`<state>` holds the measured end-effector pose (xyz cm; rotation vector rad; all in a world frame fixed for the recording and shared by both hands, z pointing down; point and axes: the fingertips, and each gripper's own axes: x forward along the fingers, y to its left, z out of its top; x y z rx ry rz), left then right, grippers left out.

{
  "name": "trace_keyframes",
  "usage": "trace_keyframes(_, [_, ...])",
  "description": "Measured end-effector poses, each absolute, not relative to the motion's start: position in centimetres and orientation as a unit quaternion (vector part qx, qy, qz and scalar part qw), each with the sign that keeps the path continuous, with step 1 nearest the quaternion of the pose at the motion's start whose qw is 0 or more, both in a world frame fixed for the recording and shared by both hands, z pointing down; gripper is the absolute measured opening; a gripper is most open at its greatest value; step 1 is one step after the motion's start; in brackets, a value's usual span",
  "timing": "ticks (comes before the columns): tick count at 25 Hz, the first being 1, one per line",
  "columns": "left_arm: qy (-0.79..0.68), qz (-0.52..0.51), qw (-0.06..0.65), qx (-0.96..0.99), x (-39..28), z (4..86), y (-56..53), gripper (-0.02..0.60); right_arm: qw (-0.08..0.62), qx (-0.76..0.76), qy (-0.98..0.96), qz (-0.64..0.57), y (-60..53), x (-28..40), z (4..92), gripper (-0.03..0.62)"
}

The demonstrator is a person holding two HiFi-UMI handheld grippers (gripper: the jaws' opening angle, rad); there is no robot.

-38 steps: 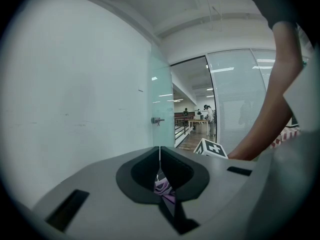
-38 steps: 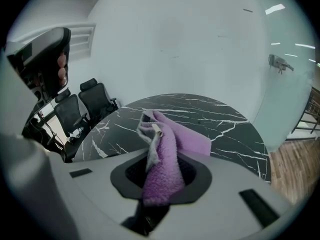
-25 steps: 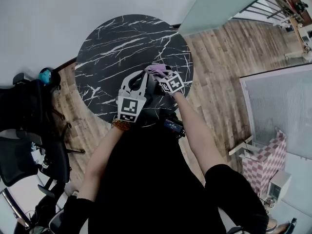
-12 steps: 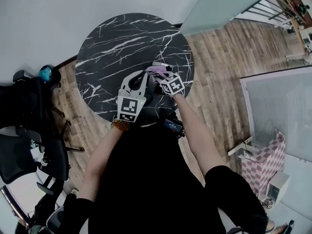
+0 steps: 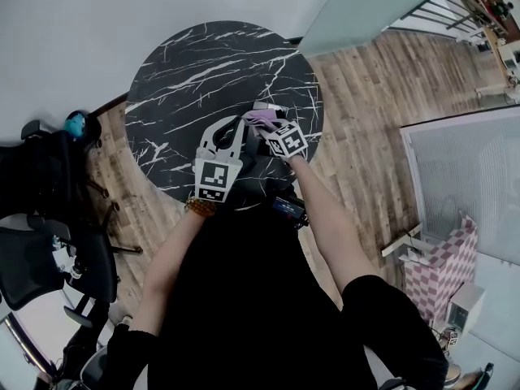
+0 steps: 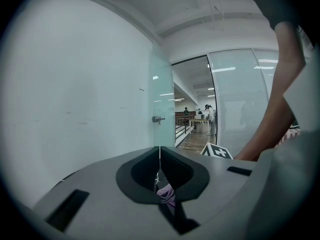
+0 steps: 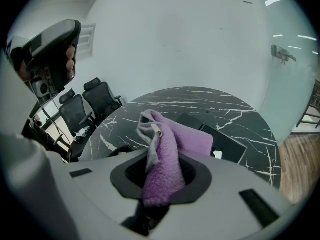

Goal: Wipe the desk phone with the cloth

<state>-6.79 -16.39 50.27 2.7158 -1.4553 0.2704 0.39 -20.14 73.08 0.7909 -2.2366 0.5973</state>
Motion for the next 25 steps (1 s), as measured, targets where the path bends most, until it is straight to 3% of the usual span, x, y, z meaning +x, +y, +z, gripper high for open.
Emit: trace_keyframes(25, [-0.464,0.095,0.028,0.880,-6.7,50.7,-16.2,0.020,0.334,0.303,-0.859,0.242,-18.9,0.1,73.4,0.075])
